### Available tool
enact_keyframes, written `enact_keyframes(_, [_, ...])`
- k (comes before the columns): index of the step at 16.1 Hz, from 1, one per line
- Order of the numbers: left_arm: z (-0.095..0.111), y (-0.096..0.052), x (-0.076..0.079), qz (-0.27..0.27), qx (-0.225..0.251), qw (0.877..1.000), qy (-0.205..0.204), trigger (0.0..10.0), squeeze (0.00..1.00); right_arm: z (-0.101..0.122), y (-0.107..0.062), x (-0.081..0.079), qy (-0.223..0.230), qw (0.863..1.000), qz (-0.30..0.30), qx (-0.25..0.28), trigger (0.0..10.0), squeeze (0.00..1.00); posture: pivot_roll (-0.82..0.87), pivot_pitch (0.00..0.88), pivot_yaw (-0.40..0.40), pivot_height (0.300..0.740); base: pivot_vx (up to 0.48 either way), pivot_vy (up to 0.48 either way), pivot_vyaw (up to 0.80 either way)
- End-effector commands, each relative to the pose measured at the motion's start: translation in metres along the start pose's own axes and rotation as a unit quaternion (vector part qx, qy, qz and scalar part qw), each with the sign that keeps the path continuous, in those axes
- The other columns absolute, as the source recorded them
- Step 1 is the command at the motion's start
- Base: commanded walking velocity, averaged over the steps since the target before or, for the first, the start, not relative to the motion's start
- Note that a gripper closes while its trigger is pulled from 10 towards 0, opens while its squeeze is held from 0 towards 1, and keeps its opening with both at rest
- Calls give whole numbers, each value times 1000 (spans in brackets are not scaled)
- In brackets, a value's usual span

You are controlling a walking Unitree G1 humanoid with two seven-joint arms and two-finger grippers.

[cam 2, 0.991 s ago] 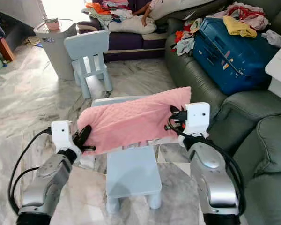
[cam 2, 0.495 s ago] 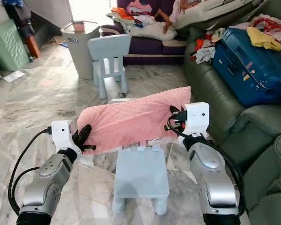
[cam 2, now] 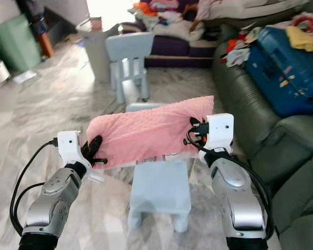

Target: Move the pillow to the sofa

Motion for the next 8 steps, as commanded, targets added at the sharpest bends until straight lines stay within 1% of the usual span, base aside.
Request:
enact_keyframes(1, [3, 0, -2, 4, 5, 1000, 3, 10000, 0, 7, 1, 1, -2, 1000, -2, 12, 10000, 0, -184, 0, 6, 740, -274, 0, 0])
enact_keyframes(8, [3, 1, -2, 4, 2, 1000, 3, 10000, 0, 7, 1, 1, -1, 1000, -3, 12, 10000, 0, -183, 0, 7, 740, -305, 0, 0])
Point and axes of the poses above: a point about 5 cm out from each wrist's last joint towards the gripper, its own y axis pointing out of the wrist towards the gripper, its own z axis along the axis of the wrist's last joint, x = y × z, the point moved 4 cm from there along y, pointing out of the wrist towards the gripper, and after that the axes turned 11 degrees about -y, right-handed, at the moved point
